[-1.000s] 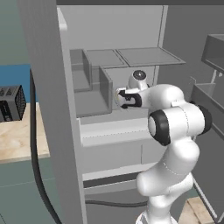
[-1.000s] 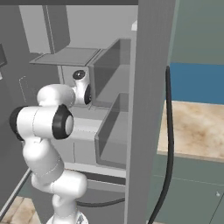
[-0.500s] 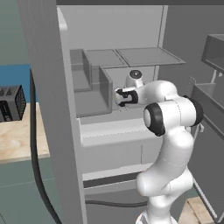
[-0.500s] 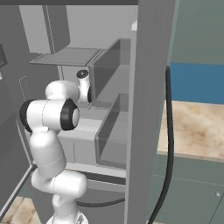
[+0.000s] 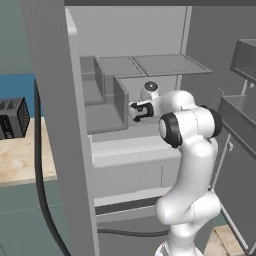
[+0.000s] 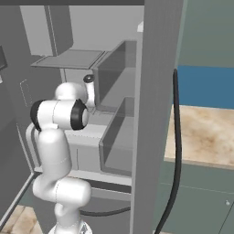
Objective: Place the cold items (bell pepper and orange) from the fridge in one tupperware on the dining counter. Place the warm items (kebab skewer and hot dog) in the stove area in another tupperware.
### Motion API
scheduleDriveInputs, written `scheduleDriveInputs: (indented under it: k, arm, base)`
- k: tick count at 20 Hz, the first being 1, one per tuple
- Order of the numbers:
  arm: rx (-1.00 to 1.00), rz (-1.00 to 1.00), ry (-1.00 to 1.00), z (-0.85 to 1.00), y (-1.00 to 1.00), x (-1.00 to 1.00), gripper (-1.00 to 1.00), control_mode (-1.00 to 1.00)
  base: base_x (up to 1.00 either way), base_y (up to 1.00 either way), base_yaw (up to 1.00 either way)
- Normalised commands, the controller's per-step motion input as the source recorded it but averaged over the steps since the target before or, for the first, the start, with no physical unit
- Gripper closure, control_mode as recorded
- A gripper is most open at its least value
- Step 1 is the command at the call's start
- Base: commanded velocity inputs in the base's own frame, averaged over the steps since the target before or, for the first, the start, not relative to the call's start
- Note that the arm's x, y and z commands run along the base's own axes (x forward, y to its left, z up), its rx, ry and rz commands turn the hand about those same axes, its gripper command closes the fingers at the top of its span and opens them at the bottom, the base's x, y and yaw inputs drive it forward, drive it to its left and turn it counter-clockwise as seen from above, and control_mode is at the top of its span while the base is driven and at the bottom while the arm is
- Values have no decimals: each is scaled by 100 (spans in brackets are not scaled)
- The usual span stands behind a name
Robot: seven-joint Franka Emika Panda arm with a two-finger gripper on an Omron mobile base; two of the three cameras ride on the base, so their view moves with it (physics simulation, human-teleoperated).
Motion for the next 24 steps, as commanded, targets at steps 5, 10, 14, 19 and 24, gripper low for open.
scheduleDriveInputs:
  k: [5,10,14,19,24]
  arm:
    - [0,0,4,-5,3,34,-100,-100]
    - [0,0,5,-5,7,30,-100,-100]
    - [0,0,2,-8,1,0,-100,-100]
    - [0,0,5,-12,0,0,100,-100]
    - [0,0,1,-8,0,0,100,-100]
  base:
    - [0,0,0]
    - [0,0,0]
    - [0,0,0]
    - [0,0,0]
    - [0,0,0]
